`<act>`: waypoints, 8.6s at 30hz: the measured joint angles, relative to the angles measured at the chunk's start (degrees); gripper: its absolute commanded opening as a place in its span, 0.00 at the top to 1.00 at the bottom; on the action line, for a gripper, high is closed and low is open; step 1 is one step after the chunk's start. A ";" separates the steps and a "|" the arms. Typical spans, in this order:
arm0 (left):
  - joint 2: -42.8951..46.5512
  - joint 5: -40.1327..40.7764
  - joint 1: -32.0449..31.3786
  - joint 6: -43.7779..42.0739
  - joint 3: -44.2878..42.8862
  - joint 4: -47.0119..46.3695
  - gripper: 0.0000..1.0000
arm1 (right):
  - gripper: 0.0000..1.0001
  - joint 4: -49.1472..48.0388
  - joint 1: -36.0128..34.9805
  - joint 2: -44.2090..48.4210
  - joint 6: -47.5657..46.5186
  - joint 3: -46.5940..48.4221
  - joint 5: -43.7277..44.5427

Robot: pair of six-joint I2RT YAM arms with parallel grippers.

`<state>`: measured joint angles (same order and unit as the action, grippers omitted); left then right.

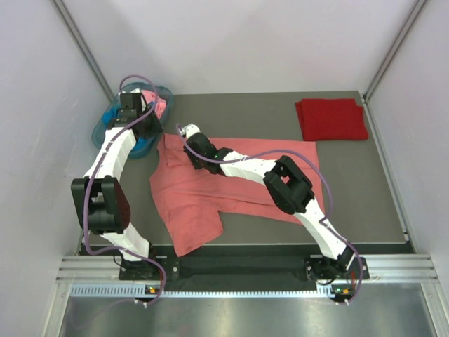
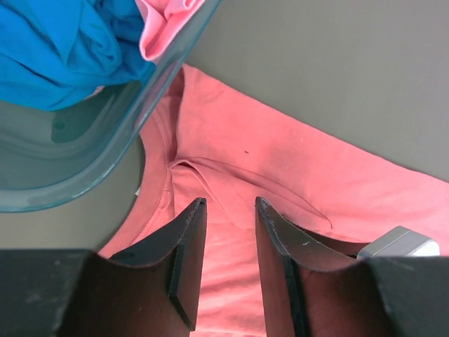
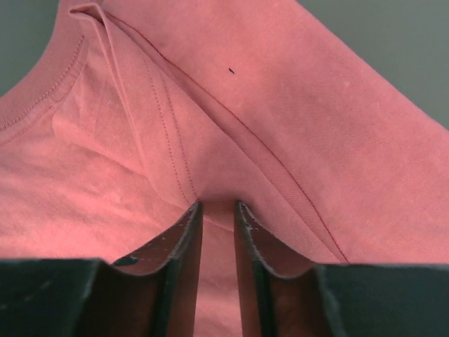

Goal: Fold and stack the t-shirts
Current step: Fold the tshirt

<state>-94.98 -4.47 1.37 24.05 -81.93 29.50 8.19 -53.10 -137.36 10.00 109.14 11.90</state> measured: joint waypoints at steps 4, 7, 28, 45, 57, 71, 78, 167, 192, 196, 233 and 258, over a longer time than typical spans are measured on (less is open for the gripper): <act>0.02 -0.48 -0.02 0.28 0.98 -0.76 0.61 | 0.69 0.00 0.00 -0.02 0.17 0.00 -0.11; 0.00 -0.50 0.00 0.28 1.16 -0.87 0.61 | 0.68 0.02 0.00 -0.02 0.28 0.00 -0.15; 0.02 -0.42 0.00 0.26 1.16 -0.98 0.61 | 0.85 2.60 0.02 -2.97 0.72 4.24 -1.20; -2.62 1.88 0.09 2.12 1.16 -1.42 0.61 | 0.97 5.51 0.13 1.14 0.24 4.11 -2.64; -4.85 2.38 0.11 2.86 1.75 -1.27 0.61 | 0.90 10.73 0.87 2.97 0.26 3.74 -9.40; -5.07 2.08 0.17 2.45 2.93 -0.31 0.61 | 0.79 14.32 4.50 5.07 1.16 4.07 -14.64; -5.03 0.28 0.33 1.75 6.08 0.70 0.60 | 0.66 6.47 3.67 9.16 2.86 -8.39 -14.49; -5.95 2.80 2.91 0.70 3.78 4.37 0.61 | 0.85 23.45 5.20 4.50 -0.90 9.46 -23.12; 6.99 -7.93 3.06 1.36 21.38 -0.11 0.55 | 0.65 10.58 9.14 14.82 3.10 -12.46 -19.10; 7.21 -13.70 3.06 1.81 24.48 -4.26 0.55 | 0.64 6.14 7.13 17.20 2.45 -16.35 -18.08; 4.83 -11.78 3.06 4.76 30.86 -10.62 0.55 | 0.65 -1.20 0.85 12.02 2.19 -19.85 -11.19; 2.43 -12.94 3.06 5.81 29.83 -12.04 1.00 | 0.59 -5.38 0.76 13.53 1.03 -23.89 -11.82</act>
<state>-92.55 -17.41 4.43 29.87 -52.10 17.45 2.81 -52.34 -123.83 11.03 85.25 0.08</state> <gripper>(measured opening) 0.014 0.384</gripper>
